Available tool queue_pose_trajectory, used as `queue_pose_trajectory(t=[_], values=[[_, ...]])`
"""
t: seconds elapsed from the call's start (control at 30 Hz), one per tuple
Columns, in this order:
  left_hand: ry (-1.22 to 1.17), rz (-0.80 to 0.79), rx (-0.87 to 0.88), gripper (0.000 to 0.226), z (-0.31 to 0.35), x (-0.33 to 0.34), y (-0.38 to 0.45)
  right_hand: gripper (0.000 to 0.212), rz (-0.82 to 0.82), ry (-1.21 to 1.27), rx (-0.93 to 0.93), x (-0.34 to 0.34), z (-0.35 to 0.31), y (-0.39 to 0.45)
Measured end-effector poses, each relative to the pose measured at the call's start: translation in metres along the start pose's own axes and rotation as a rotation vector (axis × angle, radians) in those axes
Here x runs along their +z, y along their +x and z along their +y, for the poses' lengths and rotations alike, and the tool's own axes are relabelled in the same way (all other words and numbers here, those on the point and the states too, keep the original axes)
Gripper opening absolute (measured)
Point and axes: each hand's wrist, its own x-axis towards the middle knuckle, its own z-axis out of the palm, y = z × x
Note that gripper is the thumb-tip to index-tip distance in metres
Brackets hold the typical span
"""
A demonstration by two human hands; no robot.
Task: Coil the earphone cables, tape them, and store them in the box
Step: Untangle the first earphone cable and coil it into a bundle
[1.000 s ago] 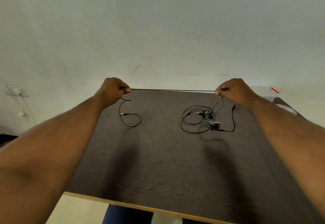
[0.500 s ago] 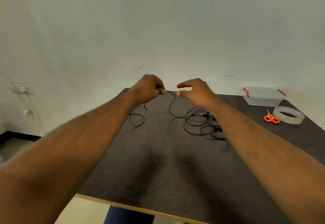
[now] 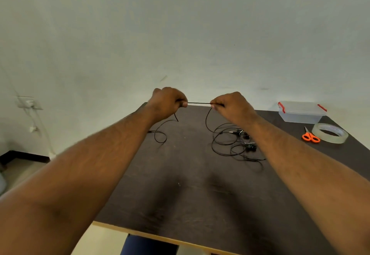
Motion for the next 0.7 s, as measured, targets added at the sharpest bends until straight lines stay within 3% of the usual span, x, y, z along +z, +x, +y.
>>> queue_pose_trajectory(t=[0.13, 0.37, 0.5, 0.57, 0.7], values=[[0.04, 0.032, -0.083, 0.024, -0.027, -0.006, -0.011, 0.022, 0.001, -0.194, -0.048, -0.02, 0.028, -0.005], [0.272, 0.008, -0.088, 0.031, -0.05, -0.017, -0.017, 0.027, -0.003, -0.271, 0.002, -0.033, 0.047, -0.002], [0.257, 0.044, -0.184, 0.033, -0.065, -0.018, -0.023, 0.024, 0.006, -0.229, 0.086, -0.039, 0.059, -0.008], [0.063, 0.112, -0.252, 0.032, -0.059, -0.014, -0.023, 0.022, 0.023, -0.194, 0.127, -0.035, 0.06, -0.012], [-0.838, 0.112, -0.481, 0.02, -0.02, -0.02, -0.015, 0.019, 0.03, -0.114, 0.245, -0.025, 0.063, -0.014]])
